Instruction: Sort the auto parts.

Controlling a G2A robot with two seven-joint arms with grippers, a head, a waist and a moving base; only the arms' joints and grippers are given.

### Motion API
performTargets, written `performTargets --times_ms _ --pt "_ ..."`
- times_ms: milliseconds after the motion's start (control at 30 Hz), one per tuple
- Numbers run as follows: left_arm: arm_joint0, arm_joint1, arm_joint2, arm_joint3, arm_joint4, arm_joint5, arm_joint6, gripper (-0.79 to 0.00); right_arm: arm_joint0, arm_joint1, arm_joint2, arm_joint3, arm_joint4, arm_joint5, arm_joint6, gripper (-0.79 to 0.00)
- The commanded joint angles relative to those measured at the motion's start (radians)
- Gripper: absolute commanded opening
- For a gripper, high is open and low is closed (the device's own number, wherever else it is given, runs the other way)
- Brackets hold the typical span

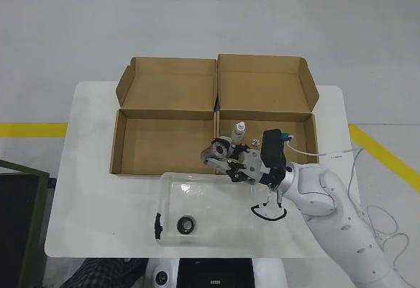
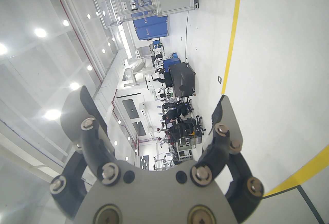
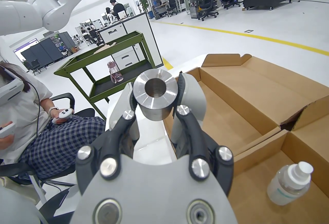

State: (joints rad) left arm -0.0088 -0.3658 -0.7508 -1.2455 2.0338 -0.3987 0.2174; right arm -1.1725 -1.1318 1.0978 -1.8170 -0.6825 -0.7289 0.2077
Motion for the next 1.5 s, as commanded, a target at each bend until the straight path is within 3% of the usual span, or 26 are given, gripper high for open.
performTargets --times_ms 0,200,500,1000,1467 --pt "0.0 0.0 0.0 0.0 0.0 0.0 0.0 0.0 0.0 0.0 0.0 0.0 0.0 0.0 0.0 -0.785" --pt "0.0 0.0 0.0 0.0 0.0 0.0 0.0 0.0 0.003 -0.002 -0.009 -0.006 -0.013 0.027 0.02 -0.785" --pt "0.0 0.0 0.0 0.0 0.0 0.0 0.0 0.0 0.111 -0.02 -0.072 0.043 -0.076 0.158 0.126 -0.785" --pt "0.0 0.0 0.0 0.0 0.0 0.0 0.0 0.0 0.329 -0.098 -0.264 0.273 -0.203 0.425 0.184 -0.785" --pt "0.0 0.0 0.0 0.0 0.0 0.0 0.0 0.0 0.431 -0.158 -0.377 0.381 -0.294 0.526 0.284 -0.785"
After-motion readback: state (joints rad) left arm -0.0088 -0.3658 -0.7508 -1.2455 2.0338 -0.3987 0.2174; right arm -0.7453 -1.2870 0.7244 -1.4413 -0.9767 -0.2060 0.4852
